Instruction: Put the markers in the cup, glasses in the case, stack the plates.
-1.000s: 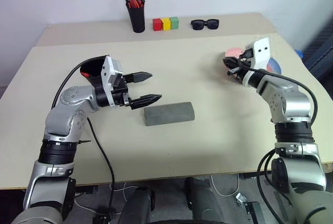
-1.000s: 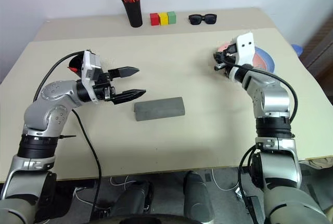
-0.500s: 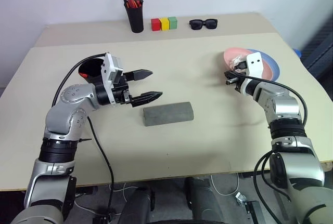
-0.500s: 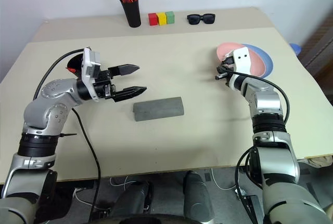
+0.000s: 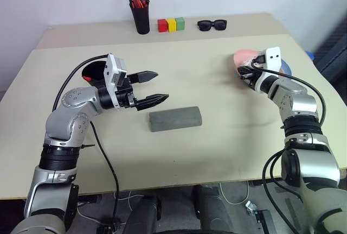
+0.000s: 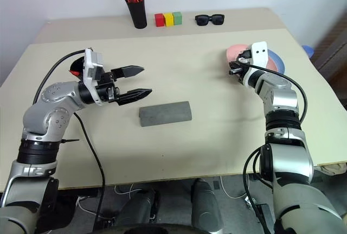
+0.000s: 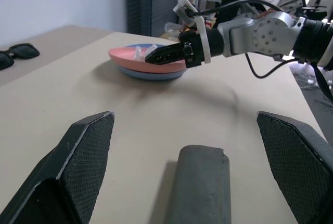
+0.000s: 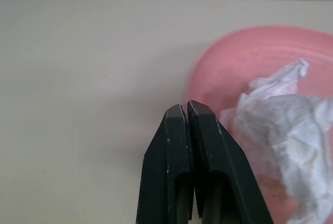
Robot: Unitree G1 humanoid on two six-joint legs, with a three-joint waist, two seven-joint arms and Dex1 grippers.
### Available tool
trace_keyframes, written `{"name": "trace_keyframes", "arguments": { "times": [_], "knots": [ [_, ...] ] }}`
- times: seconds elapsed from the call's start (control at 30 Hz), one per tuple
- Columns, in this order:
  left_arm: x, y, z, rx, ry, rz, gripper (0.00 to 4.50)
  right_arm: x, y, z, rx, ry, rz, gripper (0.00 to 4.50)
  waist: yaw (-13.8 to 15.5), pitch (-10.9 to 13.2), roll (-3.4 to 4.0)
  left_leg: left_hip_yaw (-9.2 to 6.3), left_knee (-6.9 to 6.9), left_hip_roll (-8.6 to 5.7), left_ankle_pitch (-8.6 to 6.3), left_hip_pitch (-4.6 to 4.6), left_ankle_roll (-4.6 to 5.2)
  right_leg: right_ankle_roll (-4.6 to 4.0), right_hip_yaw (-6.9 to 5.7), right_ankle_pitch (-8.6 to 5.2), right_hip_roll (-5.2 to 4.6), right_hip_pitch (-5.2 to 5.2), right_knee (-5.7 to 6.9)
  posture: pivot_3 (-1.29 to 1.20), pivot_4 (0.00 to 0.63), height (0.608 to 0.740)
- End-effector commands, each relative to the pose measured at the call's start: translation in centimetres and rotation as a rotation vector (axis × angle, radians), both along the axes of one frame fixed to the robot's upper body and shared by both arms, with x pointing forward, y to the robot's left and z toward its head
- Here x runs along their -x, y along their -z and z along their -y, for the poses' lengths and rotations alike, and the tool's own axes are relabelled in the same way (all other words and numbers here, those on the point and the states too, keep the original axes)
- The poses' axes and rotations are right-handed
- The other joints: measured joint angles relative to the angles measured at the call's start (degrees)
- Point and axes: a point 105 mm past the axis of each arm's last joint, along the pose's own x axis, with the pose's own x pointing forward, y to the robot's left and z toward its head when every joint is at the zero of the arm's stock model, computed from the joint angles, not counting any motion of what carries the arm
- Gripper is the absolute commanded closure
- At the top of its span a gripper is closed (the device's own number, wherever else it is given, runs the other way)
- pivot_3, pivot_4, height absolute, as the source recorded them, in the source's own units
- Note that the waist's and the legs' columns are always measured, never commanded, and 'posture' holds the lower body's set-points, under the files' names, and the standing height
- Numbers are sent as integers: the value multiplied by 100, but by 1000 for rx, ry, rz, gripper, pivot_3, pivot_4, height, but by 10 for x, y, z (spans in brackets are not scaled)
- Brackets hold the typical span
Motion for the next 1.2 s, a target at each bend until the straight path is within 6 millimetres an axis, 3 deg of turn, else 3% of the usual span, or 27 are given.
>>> {"name": "trace_keyframes", "arguments": {
  "times": [0.03, 0.2, 0.33, 0.5, 0.97, 1.07, 1.2],
  "knots": [
    [3, -11, -4, 8, 0, 48, 0, 3, -39, -15, -60, -70, 141, 4421, -7, 0, 0, 0, -1, 1, 0, 1, 0, 0, 0, 0, 0, 0, 1, 0, 150, 740],
    [4, -10, -4, 10, 2, 49, 0, 9, -48, -27, -97, -141, 195, 4421, 19, 0, 0, 0, 2, 0, 0, -1, 0, 0, 0, 0, 0, 0, 1, 0, 150, 740],
    [4, -10, -3, 9, 3, 51, 0, 5, -14, -24, 111, -109, 100, 4421, 18, 0, -1, -1, 2, -1, 0, 0, 0, 0, 0, 0, 0, 0, 2, 0, 150, 740],
    [4, -10, -3, 11, 0, 53, 0, -4, 5, -6, 169, -9, 32, 4421, 16, 0, 0, 0, 2, -1, 0, -1, -1, -1, 0, 1, 0, 0, 1, 0, 150, 740],
    [4, -11, -4, 14, -13, 54, 0, -14, 0, 23, 157, 141, 39, 4421, 8, 0, 0, 0, -1, -1, 1, 0, -2, -2, 1, 2, 0, -1, 1, 0, 150, 740],
    [4, -13, -4, 15, -14, 56, 0, -14, -8, 16, 128, 103, 75, 4421, 0, 0, 0, 0, -1, 0, 1, 0, -2, -2, 1, 2, 0, -1, 1, 0, 150, 740],
    [3, -14, -7, 12, -27, 61, 0, -6, -44, -13, -16, -61, 207, 4421, -10, 1, 1, 0, -1, 0, 1, 0, -2, -2, 1, 2, 0, -2, 1, 0, 150, 740]
  ]
}}
